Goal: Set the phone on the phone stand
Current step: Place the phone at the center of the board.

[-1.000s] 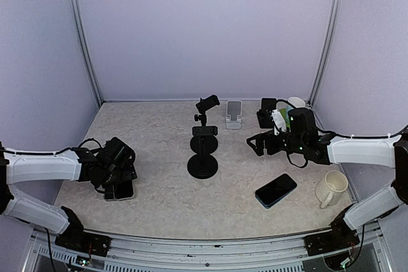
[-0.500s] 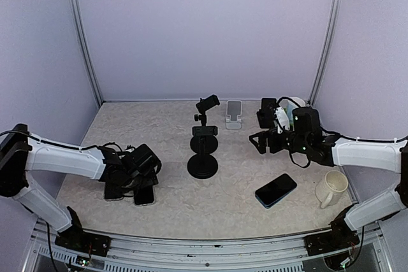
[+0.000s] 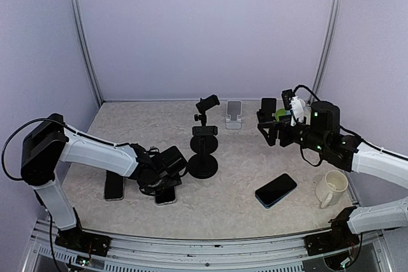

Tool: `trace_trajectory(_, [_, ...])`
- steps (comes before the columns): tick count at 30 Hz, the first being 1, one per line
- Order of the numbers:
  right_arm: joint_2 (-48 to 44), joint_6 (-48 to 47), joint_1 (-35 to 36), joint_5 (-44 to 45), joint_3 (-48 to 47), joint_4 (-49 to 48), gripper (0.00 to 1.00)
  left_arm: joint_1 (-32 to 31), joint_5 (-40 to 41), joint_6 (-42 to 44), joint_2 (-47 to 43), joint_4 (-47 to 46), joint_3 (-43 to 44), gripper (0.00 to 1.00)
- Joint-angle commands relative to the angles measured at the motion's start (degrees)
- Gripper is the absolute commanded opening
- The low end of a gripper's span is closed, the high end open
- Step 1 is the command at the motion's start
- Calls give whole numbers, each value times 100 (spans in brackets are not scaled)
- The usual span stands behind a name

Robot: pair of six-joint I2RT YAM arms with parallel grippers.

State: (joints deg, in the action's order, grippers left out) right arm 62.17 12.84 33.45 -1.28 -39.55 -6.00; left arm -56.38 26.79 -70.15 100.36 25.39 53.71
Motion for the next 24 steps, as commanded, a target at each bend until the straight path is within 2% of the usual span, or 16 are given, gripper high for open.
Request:
trace_trajectory(1, [-453, -98, 241, 264, -30, 523, 100, -116, -463, -296, 330, -347, 217, 79])
trace_trajectory(6, [-635, -166, 582, 478, -119, 837, 100, -136, -605, -307, 401, -509, 253, 84])
trace_trajectory(13, [-358, -264, 1044, 818, -423, 1064, 100, -139, -545, -273, 251, -527, 188, 90])
trace_trajectory(17, [-264, -266, 1322, 1094, -636, 1179, 100, -140, -504, -310, 112, -516, 115, 92])
trace_trajectory(20, [-118, -269, 1553, 1299, -1003, 1625, 100, -138, -450, -351, -53, -503, 0, 92])
trace_trajectory(24, [65, -345, 2127, 1484, -1428, 1843, 100, -144, -319, -397, -456, -538, -273, 93])
